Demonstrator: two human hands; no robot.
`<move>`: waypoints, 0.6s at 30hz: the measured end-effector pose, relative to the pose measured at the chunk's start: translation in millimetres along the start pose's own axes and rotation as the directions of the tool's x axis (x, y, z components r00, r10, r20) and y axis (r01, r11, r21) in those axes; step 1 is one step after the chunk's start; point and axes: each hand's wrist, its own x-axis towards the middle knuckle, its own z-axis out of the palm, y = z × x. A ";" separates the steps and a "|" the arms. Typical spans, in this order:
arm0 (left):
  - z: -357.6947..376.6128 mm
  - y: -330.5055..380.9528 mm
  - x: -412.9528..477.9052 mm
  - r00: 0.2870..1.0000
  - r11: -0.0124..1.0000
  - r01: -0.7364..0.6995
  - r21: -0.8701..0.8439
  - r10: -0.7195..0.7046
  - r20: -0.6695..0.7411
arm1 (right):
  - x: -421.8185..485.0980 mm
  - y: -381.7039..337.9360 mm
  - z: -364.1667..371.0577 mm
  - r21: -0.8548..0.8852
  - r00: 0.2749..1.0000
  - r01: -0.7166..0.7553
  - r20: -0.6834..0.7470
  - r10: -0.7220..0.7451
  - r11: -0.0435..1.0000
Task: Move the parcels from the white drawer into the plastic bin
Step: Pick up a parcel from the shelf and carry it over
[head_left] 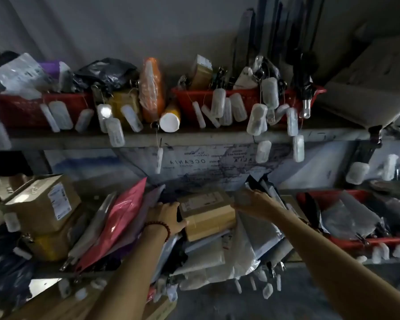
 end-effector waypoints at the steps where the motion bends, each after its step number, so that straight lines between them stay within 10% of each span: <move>1: 2.5 -2.9 12.5 0.999 1.000 -0.001 0.001 0.001 0.033 | 9.4 -0.9 2.2 -0.001 1.000 -0.016 0.014 0.016 1.000; 18: 62.9 -7.2 109.9 0.937 0.989 0.136 -0.063 -0.108 0.332 | 127.7 12.0 75.3 0.205 0.943 -0.297 0.220 0.252 0.933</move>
